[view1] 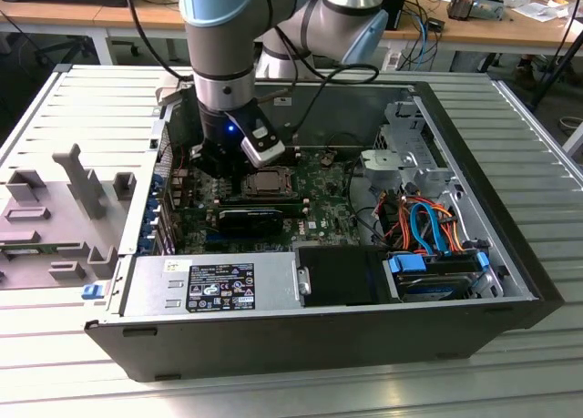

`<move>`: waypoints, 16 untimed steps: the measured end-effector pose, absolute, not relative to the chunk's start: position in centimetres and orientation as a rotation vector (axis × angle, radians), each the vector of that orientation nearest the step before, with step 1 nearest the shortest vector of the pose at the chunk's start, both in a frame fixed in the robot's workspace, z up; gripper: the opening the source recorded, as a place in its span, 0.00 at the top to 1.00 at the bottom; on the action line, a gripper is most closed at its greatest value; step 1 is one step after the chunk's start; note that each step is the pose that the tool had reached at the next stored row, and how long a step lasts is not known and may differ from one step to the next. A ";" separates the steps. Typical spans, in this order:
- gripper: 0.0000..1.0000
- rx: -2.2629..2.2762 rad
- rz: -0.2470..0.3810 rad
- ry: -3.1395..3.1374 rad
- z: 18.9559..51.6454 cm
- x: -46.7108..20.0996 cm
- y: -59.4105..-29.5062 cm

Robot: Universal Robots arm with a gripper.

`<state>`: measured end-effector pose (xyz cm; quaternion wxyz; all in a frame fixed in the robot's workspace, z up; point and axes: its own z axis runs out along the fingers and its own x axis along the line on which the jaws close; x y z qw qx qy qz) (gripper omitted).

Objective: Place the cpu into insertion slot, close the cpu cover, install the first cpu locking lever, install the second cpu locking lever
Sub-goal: 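Install the second cpu locking lever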

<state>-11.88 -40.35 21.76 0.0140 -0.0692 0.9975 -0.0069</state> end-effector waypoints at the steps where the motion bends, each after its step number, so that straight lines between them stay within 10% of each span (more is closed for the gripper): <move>1: 0.89 -0.215 -0.022 3.106 22.4 -11.9 -40.3; 16: 0.89 -0.217 -0.007 3.131 25.7 -10.7 -39.7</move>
